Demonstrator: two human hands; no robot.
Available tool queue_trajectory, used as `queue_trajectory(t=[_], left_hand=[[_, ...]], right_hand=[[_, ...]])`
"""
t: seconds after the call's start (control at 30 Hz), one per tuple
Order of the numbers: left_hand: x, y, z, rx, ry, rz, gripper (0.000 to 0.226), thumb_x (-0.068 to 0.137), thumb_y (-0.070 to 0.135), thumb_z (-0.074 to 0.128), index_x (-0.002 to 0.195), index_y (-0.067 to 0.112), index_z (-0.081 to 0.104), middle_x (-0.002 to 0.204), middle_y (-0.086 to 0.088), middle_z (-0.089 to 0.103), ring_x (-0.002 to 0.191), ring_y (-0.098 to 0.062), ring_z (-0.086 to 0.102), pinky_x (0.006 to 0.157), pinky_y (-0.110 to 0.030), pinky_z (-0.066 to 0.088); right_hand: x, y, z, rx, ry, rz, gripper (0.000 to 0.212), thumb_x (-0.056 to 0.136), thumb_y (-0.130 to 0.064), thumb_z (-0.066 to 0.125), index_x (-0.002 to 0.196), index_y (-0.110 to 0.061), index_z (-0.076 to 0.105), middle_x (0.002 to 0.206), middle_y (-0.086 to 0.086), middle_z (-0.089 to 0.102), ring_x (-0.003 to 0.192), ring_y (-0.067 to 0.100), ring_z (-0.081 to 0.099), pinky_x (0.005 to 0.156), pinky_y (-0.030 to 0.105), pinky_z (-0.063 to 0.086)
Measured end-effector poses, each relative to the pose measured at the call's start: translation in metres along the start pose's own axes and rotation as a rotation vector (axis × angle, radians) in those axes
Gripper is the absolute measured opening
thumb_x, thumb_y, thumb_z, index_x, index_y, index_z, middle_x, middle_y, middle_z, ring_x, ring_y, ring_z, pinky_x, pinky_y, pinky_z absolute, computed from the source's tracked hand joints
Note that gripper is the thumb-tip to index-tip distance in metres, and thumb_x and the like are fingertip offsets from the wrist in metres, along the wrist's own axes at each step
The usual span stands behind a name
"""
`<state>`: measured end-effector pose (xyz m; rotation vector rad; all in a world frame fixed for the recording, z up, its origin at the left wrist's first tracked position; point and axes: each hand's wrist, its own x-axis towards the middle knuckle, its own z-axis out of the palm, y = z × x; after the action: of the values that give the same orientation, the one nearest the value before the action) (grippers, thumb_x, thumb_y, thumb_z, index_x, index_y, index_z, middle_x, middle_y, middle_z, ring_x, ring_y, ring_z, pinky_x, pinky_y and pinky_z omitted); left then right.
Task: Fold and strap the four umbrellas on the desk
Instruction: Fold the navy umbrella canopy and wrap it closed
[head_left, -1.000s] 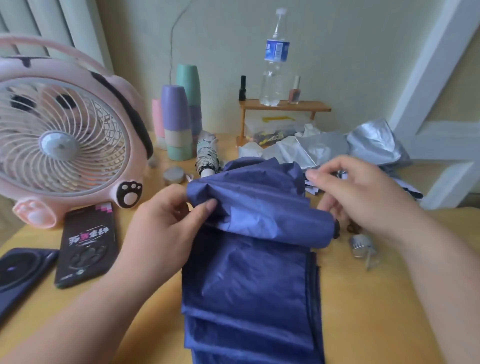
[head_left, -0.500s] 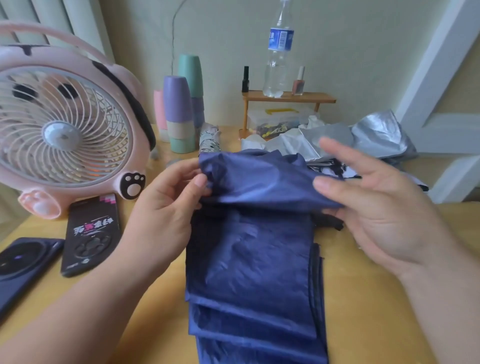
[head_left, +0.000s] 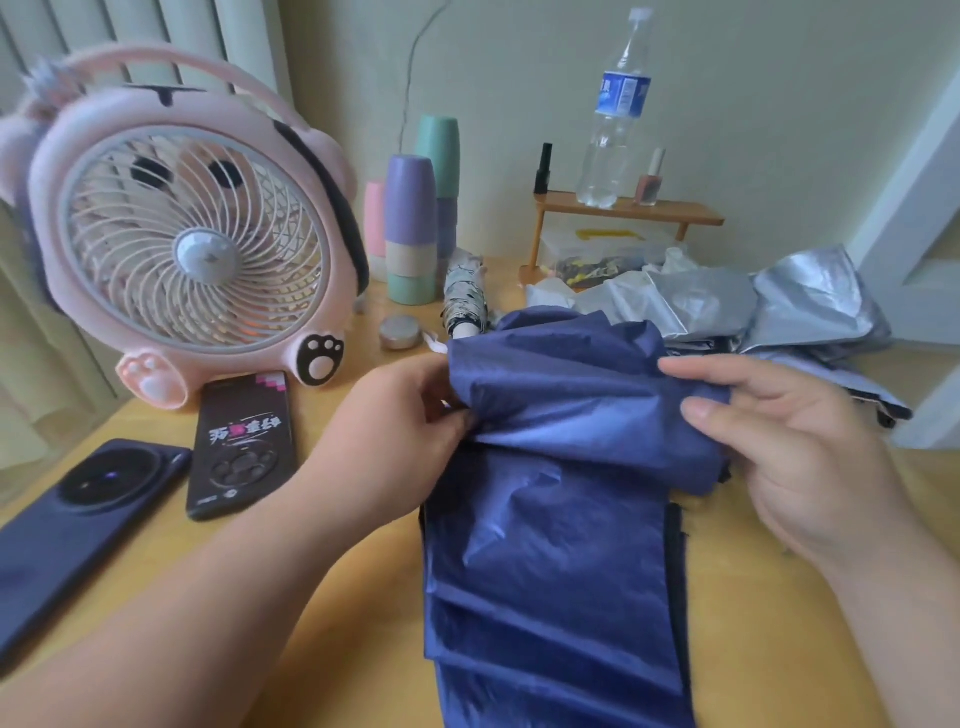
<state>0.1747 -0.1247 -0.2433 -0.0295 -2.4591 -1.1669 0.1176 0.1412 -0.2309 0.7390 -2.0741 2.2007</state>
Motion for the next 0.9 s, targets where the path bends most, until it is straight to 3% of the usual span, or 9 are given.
queue_trajectory(t=[0.07,0.17,0.3,0.4,0.47,0.57,0.67,0.77,0.9], left_hand=[[0.001,-0.001,-0.002,-0.036,0.021,-0.019,0.038,0.087,0.000,0.065,0.092,0.038,0.070,0.085,0.025,0.074,0.080,0.002,0.069,0.073,-0.015,0.051],[0.004,-0.010,-0.002,0.009,-0.028,-0.076,0.028,0.088,0.003,0.061,0.090,0.029,0.071,0.084,0.017,0.075,0.082,-0.004,0.070,0.075,-0.027,0.055],[0.007,-0.017,0.002,0.123,-0.115,-0.173,0.008,0.090,0.020,0.064,0.091,0.023,0.071,0.087,0.009,0.075,0.089,-0.016,0.069,0.079,-0.038,0.056],[0.005,-0.015,0.003,0.080,-0.064,-0.147,0.009,0.089,0.020,0.064,0.091,0.021,0.073,0.084,0.007,0.076,0.089,-0.018,0.070,0.080,-0.042,0.057],[0.004,-0.011,0.003,0.043,-0.035,-0.083,0.008,0.089,0.019,0.067,0.092,0.021,0.074,0.085,0.011,0.076,0.089,-0.011,0.071,0.080,-0.038,0.057],[0.003,-0.008,-0.002,-0.073,0.016,-0.045,0.019,0.087,0.011,0.074,0.082,0.029,0.074,0.078,0.019,0.075,0.072,0.004,0.068,0.067,-0.017,0.052],[0.007,-0.011,-0.010,-0.251,-0.007,-0.114,0.022,0.087,0.005,0.074,0.077,0.025,0.073,0.063,0.000,0.071,0.053,-0.010,0.058,0.057,-0.022,0.044],[0.007,-0.010,-0.013,-0.504,-0.139,-0.089,0.018,0.079,-0.002,0.080,0.091,0.010,0.073,0.073,-0.013,0.072,0.059,-0.020,0.061,0.061,-0.028,0.050],[0.008,-0.016,-0.013,-0.619,-0.233,-0.055,0.020,0.075,0.006,0.085,0.087,-0.002,0.072,0.088,-0.019,0.075,0.079,-0.022,0.071,0.073,-0.026,0.057]], right_hand=[[-0.001,0.002,0.000,-0.057,-0.041,0.032,0.041,0.082,0.003,0.061,0.117,-0.015,0.072,0.101,0.014,0.078,0.095,0.024,0.075,0.081,0.026,0.059],[-0.001,0.007,0.001,-0.163,-0.110,0.117,0.057,0.082,-0.004,0.065,0.136,-0.020,0.057,0.107,0.006,0.078,0.100,0.016,0.074,0.081,0.021,0.056],[0.004,0.023,-0.002,-0.413,-0.118,0.223,0.061,0.090,0.002,0.069,0.141,-0.029,0.052,0.105,-0.009,0.078,0.101,0.010,0.072,0.094,0.029,0.054],[0.006,0.027,-0.003,-0.442,-0.100,0.238,0.061,0.089,0.004,0.068,0.139,-0.029,0.053,0.105,-0.012,0.078,0.102,0.008,0.072,0.092,0.028,0.052],[0.006,0.027,-0.003,-0.421,-0.087,0.220,0.065,0.088,0.015,0.063,0.138,-0.026,0.054,0.107,-0.011,0.078,0.105,0.009,0.072,0.088,0.022,0.052],[0.006,0.026,-0.004,-0.234,-0.097,0.186,0.070,0.086,0.025,0.055,0.139,-0.020,0.055,0.106,0.000,0.078,0.098,0.013,0.072,0.081,0.021,0.054],[0.003,0.022,-0.007,-0.047,-0.223,0.139,0.074,0.077,0.012,0.062,0.140,-0.027,0.058,0.127,0.008,0.069,0.111,0.029,0.064,0.091,0.038,0.047],[0.001,0.016,-0.010,0.017,-0.323,0.088,0.080,0.075,0.005,0.067,0.148,-0.023,0.049,0.151,0.001,0.054,0.138,0.024,0.052,0.111,0.039,0.044],[0.001,0.011,-0.010,0.052,-0.366,0.105,0.077,0.074,-0.030,0.089,0.143,-0.033,0.056,0.141,0.009,0.063,0.133,0.029,0.057,0.110,0.042,0.046]])
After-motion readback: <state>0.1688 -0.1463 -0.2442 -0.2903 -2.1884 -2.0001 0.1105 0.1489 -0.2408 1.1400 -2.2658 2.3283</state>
